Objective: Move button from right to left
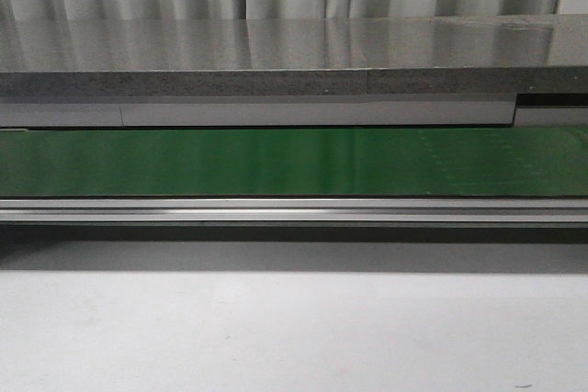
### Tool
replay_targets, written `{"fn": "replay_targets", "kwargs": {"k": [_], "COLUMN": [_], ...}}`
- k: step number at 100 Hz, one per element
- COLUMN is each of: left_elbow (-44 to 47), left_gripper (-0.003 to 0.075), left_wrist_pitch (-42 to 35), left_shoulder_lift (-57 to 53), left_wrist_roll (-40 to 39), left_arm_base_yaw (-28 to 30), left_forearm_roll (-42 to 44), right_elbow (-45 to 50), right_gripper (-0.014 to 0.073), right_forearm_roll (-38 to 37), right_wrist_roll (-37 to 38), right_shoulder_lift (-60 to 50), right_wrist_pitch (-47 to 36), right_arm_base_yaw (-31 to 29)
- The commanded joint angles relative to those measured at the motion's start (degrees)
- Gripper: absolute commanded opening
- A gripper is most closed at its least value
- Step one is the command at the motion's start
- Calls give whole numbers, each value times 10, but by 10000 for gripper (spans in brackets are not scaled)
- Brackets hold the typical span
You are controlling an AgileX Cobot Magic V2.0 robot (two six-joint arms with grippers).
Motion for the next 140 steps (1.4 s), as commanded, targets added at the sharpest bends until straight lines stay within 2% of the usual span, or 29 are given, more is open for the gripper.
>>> {"fn": "replay_targets", "kwargs": {"k": [1,40,73,96,117,140], "left_elbow": [-15,-5,109,168,201,215], "left_gripper": [5,5,5,5,5,5], "left_wrist_pitch": [-50,-58,-136,-140,-144,-160], "left_shoulder_lift": [5,-1,-87,-156,-210,-210], "left_wrist_roll": [0,0,0,-8,-8,-8], "left_arm_base_yaw": [-5,-5,-2,33,35,35], "left_forearm_roll": [5,26,37,37,37,37], "right_elbow": [-16,-16,-16,-16,-16,-16], "right_gripper": [-68,-68,-68,-68,-68,-68], "right_forearm_roll": [5,5,5,5,5,5], "right_wrist_roll": [-4,-4,-4,-4,-4,-4], "right_shoulder_lift": [5,5,5,5,5,5], "right_wrist_pitch": [-47,-47,-47,-47,-47,-47], "right_arm_base_yaw": [0,0,0,0,0,0]}}
